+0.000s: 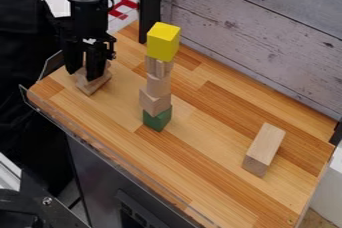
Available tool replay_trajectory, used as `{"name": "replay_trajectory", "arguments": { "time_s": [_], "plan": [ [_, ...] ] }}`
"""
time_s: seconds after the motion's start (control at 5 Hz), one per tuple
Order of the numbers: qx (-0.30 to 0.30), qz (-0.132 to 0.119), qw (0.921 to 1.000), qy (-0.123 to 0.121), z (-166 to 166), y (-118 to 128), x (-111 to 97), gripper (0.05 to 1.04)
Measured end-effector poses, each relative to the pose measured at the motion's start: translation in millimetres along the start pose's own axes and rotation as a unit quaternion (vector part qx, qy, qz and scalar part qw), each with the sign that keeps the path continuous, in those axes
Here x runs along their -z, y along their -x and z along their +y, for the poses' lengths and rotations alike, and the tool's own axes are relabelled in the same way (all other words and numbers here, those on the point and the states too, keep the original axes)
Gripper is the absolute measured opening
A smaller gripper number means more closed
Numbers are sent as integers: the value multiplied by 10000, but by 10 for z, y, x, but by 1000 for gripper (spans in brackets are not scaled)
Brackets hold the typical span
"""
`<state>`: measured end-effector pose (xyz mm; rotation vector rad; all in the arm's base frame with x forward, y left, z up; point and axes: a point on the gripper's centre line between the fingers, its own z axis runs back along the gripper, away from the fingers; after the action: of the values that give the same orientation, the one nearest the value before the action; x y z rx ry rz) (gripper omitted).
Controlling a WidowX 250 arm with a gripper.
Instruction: Move the pill shape from the tower to the top of the table
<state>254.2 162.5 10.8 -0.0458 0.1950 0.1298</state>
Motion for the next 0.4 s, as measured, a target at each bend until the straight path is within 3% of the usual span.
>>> {"name": "replay_trajectory", "arguments": {
  "time_s": [0.2,0.4],
  "plan": [
    [0,61,10000,-28,19,-2,-11,882],
    [76,-216,9997,20,-26,1,-218,1007]
  ]
}}
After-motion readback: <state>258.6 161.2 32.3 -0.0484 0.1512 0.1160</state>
